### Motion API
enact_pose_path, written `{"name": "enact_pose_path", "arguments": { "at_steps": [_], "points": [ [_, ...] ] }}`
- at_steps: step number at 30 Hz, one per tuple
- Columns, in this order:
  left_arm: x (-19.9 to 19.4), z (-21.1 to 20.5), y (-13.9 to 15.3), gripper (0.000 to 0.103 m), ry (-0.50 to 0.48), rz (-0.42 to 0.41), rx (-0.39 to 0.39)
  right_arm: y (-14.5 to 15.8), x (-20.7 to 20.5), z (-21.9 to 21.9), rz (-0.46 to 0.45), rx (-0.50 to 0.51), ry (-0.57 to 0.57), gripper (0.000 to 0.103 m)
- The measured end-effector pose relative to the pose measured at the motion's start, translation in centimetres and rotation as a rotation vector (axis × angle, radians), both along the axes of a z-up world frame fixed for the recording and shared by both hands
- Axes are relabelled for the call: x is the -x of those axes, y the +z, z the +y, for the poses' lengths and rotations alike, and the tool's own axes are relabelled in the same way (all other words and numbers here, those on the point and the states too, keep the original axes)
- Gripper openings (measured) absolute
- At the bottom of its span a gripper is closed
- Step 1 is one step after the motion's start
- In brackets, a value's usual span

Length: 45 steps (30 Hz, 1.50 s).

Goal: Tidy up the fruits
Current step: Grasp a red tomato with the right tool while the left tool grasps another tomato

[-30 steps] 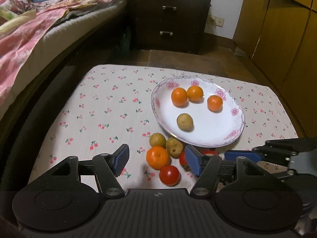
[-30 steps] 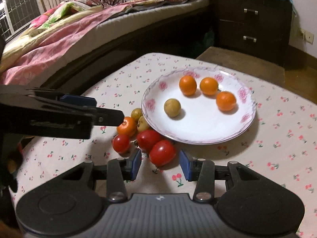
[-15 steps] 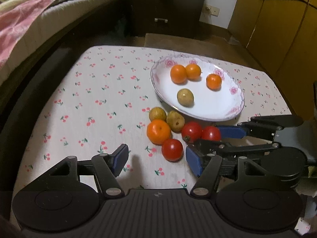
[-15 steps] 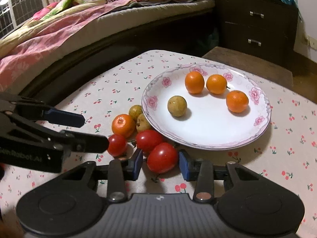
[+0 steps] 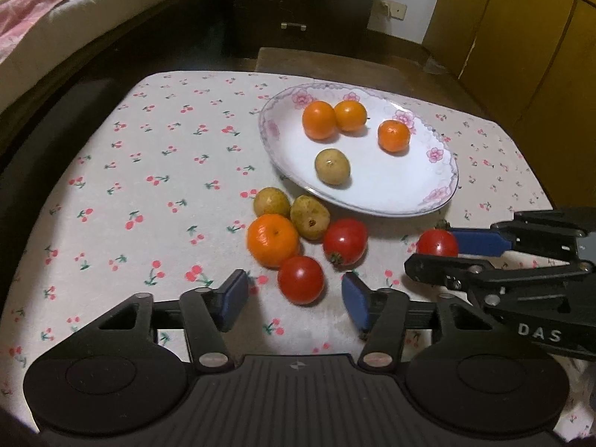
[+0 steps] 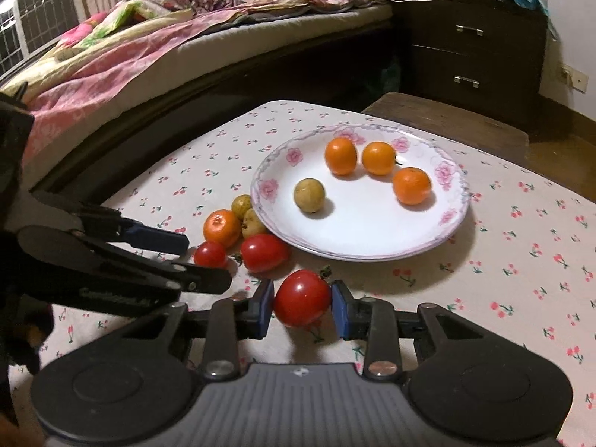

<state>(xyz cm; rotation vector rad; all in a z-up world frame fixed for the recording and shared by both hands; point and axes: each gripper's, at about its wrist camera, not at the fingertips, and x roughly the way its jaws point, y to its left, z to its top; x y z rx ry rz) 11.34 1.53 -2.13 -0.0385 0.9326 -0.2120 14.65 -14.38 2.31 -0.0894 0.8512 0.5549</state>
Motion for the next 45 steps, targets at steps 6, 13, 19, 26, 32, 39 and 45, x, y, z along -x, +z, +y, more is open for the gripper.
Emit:
{"name": "enact_pose_path", "arguments": {
  "at_steps": [6, 13, 19, 26, 32, 39, 45],
  "points": [
    [0.0, -0.4, -0.1, 0.057, -0.003, -0.006, -0.017, 0.2, 0.0, -0.2, 0.012, -0.014, -0.002, 0.040],
    [-0.2, -0.1, 0.0, 0.039, 0.015, 0.000, -0.006, -0.2, -0.1, 0.0, 0.022, 0.002, -0.001, 0.040],
    [-0.1, -0.5, 0.1, 0.034, -0.005, 0.002, -0.009, -0.2, -0.1, 0.2, 0.024, 0.005, 0.004, 0.040],
    [0.8, -0.8, 0.9, 0.034, -0.023, -0.005, -0.006, 0.3, -0.1, 0.0, 0.017, -0.004, 0.003, 0.040],
    [1.1, -1.2, 2.2, 0.034, -0.036, -0.030, 0.019, 1.3, 0.1, 0.0, 0.002, -0.025, 0.002, 0.040],
    [0.6, -1.6, 3.1, 0.034, -0.034, -0.050, 0.036, 2.3, 0.0, 0.0, -0.020, -0.045, -0.004, 0.040],
    [0.3, -1.7, 3.7, 0.034, -0.031, -0.065, 0.043, 2.9, -0.3, -0.3, -0.034, -0.058, -0.019, 0.040]
  ]
}}
